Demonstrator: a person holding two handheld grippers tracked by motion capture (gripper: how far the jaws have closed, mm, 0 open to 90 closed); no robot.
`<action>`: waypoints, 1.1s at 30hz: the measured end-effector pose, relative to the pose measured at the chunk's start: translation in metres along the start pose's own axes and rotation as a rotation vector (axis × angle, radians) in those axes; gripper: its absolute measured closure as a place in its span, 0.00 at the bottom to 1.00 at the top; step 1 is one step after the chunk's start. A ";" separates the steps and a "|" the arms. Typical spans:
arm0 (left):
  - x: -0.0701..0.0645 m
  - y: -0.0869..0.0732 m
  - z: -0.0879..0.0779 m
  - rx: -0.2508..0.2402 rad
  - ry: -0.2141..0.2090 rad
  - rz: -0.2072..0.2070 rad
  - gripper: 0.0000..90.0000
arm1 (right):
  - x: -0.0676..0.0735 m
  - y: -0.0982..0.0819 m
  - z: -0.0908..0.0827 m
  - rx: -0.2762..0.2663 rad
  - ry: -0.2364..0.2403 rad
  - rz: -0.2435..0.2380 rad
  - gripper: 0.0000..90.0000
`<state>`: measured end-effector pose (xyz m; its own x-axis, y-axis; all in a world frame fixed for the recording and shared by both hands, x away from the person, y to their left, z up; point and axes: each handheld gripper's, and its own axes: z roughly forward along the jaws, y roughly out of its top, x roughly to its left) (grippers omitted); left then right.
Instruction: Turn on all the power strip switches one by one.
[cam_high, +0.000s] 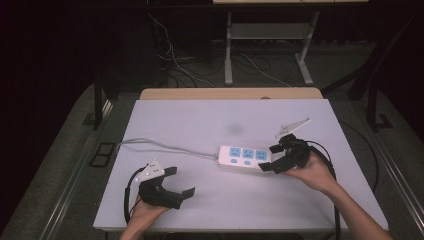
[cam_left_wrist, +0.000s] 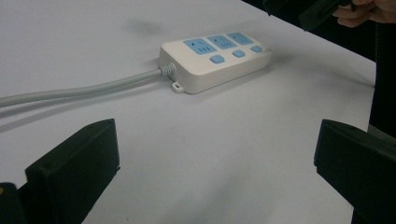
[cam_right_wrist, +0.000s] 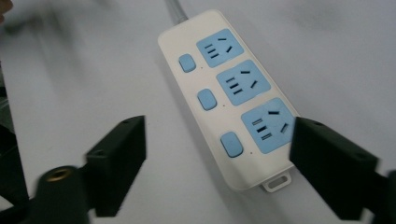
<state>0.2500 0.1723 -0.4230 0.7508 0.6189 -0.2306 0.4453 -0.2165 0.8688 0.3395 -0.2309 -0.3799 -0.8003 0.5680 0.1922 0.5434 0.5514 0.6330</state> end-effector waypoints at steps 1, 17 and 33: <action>0.000 0.000 0.000 0.002 -0.001 0.000 0.00 | -0.001 0.000 0.001 0.000 -0.005 -0.003 0.26; 0.000 0.000 0.001 0.005 -0.003 0.002 0.00 | -0.013 0.000 0.015 0.047 0.039 -0.025 0.90; 0.000 0.000 0.001 0.010 -0.005 0.007 0.00 | -0.019 0.002 0.031 0.074 0.058 -0.039 1.00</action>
<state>0.2508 0.1716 -0.4241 0.7562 0.6137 -0.2269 0.4450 -0.2281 0.8660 0.3635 -0.2219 -0.4059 -0.8335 0.5100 0.2127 0.5268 0.6173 0.5843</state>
